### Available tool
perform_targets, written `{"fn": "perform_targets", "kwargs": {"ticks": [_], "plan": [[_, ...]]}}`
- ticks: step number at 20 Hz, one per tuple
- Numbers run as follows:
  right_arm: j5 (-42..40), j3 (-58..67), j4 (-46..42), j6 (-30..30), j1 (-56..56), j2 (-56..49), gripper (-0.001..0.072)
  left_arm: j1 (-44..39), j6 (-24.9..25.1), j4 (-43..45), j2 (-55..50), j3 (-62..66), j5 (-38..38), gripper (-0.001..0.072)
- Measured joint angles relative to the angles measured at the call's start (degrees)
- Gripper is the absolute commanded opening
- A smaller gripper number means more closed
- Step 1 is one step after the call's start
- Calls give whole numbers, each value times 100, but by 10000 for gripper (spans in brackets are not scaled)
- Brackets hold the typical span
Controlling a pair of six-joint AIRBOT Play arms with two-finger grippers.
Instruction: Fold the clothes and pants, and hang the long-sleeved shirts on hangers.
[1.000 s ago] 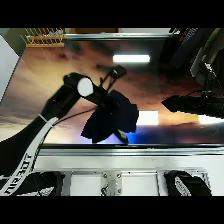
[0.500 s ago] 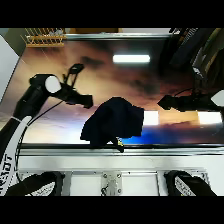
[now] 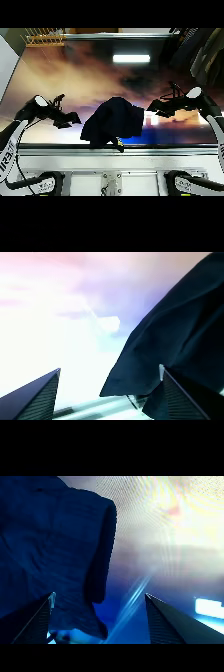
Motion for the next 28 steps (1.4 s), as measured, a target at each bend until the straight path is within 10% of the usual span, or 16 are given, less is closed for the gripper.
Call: {"fn": "perform_targets", "kwargs": {"ticks": [8, 11, 12, 13, 14, 15, 16, 28], "plan": [[-258, 0, 160, 0, 136, -299, 612, -756, 293, -299, -564, -101, -48, 676], [-326, 2, 173, 0, 321, -535, 613, -960, 337, -291, -719, -118, 118, 40], [-369, 0, 173, 0, 391, -634, 613, -997, 341, -278, -750, -118, 170, 8], [-426, 2, 175, 0, 457, -715, 606, -1027, 354, -251, -761, -101, 177, 8], [-496, 2, 175, 0, 529, -798, 447, -1038, 354, -245, -774, -63, 170, 8], [-605, 0, 177, 0, 603, -868, 122, -1027, 354, -240, -787, 0, 170, 8], [-699, 2, 186, 0, 664, -909, 11, -1001, 354, -188, -782, 94, 243, 7], [-179, 1893, -238, -306, 459, 1222, 11, 103, 101, 380, 1792, 3045, -160, 8]]}}
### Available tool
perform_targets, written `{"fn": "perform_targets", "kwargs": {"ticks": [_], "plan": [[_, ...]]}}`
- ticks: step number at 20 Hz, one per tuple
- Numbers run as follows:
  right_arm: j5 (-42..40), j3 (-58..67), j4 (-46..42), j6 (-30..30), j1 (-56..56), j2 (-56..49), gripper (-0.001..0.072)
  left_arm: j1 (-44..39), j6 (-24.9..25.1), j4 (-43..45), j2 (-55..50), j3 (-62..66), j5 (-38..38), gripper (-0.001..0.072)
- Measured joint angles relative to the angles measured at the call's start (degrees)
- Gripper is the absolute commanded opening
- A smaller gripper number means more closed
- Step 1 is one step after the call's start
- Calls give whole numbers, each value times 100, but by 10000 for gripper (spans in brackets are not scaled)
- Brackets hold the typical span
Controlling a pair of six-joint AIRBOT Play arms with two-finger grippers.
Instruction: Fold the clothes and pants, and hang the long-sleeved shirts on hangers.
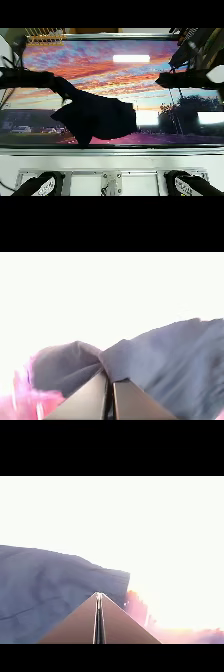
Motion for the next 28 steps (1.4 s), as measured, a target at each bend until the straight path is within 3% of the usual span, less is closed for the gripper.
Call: {"fn": "perform_targets", "kwargs": {"ticks": [2, 4, 5, 12, 20, 21, 22, 24, 25, 28], "plan": [[267, 118, -179, 127, -13, 350, 41, 0, -17, 83, 476, 120, 105, 8], [470, -11, -264, 264, 26, 459, 600, -50, -35, 247, 798, -52, 170, 8], [498, -173, -284, 297, 96, 424, 667, -70, -50, 326, 874, -208, 216, 8], [-636, -1233, 140, 280, 1392, -1294, 655, -55, -70, 1290, 363, -1370, 721, 8], [-1217, 59, 929, -125, 2835, -3626, 652, 175, -74, 1480, -199, -1576, 728, 8], [-1222, 208, 960, -131, 2940, -3775, 578, 214, -74, 1486, -210, -1580, 728, 8], [-1244, 326, 990, -153, 3034, -3904, 434, 256, -74, 1504, -216, -1587, 726, 8], [-1235, 479, 1010, -155, 3171, -4098, 45, 323, -76, 1504, -223, -1589, 723, 8], [-1237, 525, 1032, -175, 3200, -4151, 11, 345, -76, 1504, -223, -1589, 723, 8], [-1172, 595, 887, -273, 3121, -4059, 10, 363, -76, 1506, -227, -1502, 710, 8]]}}
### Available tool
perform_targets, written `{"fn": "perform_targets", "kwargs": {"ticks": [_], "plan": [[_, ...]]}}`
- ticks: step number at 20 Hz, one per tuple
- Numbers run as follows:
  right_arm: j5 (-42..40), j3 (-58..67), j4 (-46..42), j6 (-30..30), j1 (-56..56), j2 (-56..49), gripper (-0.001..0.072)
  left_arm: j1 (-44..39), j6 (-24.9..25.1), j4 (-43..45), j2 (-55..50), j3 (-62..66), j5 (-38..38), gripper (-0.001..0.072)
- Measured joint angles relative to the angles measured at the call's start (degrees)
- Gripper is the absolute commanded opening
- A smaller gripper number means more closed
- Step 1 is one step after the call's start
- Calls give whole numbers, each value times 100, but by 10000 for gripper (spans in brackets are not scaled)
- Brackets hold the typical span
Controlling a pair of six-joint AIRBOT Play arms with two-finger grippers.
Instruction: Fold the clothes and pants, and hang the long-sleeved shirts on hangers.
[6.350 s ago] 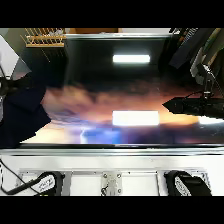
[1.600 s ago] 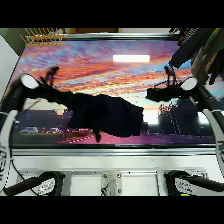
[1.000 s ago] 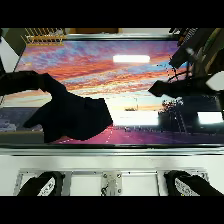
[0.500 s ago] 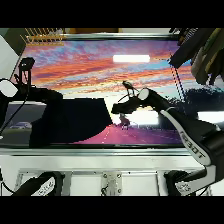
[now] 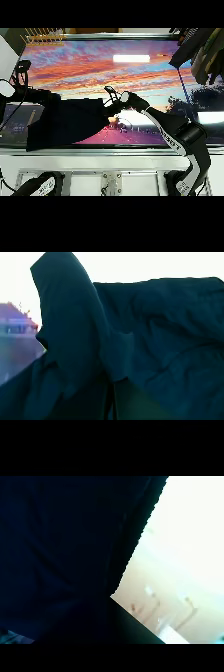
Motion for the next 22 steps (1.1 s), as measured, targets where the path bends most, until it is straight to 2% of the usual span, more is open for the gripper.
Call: {"fn": "perform_targets", "kwargs": {"ticks": [3, 6, 11, 12, 13, 14, 15, 16, 17, 18, 22], "plan": [[297, 31, -811, 55, -466, 621, 10, -144, 9, 17, -63, 459, 11, 7], [833, -39, -1919, 372, -1058, 1379, 10, -520, 55, 17, -417, 1191, 109, 8], [1429, -369, -2765, 717, -1832, 2131, 11, -1360, 162, 15, -1810, 2686, 658, 9], [1449, -404, -2846, 785, -1947, 2188, 11, -1493, 170, 15, -2138, 3005, 728, 199], [1438, -431, -2894, 848, -2039, 2218, 13, -1617, 201, 17, -2472, 3324, 802, 585], [1375, -450, -2927, 909, -2118, 2229, 22, -1716, 199, 17, -2761, 3591, 817, 687], [1272, -461, -2951, 994, -2199, 2238, 59, -1792, 125, 15, -3032, 3862, 789, 689], [1161, -468, -2977, 1084, -2277, 2243, 307, -1823, 37, 13, -3235, 4103, 695, 689], [1062, -474, -2999, 1152, -2356, 2249, 622, -1808, -118, 13, -3394, 4317, 542, 688], [981, -474, -3001, 1213, -2446, 2260, 681, -1744, -306, 15, -3519, 4500, 332, 689], [1021, -476, -3038, 1333, -2841, 2424, 680, -1167, -968, 17, -3453, 4319, -579, 689]]}}
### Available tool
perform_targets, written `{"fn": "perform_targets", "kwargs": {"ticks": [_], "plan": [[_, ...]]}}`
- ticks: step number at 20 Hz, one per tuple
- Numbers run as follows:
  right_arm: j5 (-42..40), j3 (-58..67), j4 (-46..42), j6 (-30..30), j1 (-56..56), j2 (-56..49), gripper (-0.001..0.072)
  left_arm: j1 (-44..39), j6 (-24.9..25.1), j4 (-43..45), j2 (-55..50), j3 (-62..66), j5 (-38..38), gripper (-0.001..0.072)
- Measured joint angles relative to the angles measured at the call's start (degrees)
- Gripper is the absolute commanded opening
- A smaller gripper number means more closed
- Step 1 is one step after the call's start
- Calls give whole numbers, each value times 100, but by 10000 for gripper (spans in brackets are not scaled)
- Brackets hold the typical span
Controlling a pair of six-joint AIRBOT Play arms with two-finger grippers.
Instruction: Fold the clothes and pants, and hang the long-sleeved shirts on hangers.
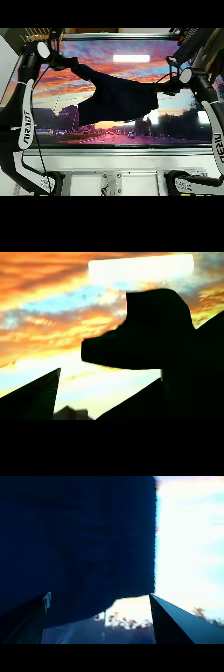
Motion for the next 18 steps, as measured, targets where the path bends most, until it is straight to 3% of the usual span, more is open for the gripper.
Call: {"fn": "perform_targets", "kwargs": {"ticks": [5, 11, 15, 18], "plan": [[378, -122, 0, 42, -286, 660, 680, 704, -269, -306, 918, -1950, -153, 689], [612, -317, 107, 66, -313, 1110, 679, 1191, 439, -2017, 1545, -3136, -175, 688], [750, -352, 149, 66, -313, 1172, 679, 1368, 247, -1753, 2006, -4048, -354, 688], [776, -361, 212, 66, -313, 1187, 679, 1303, 4, -1532, 2474, -5174, -79, 688]]}}
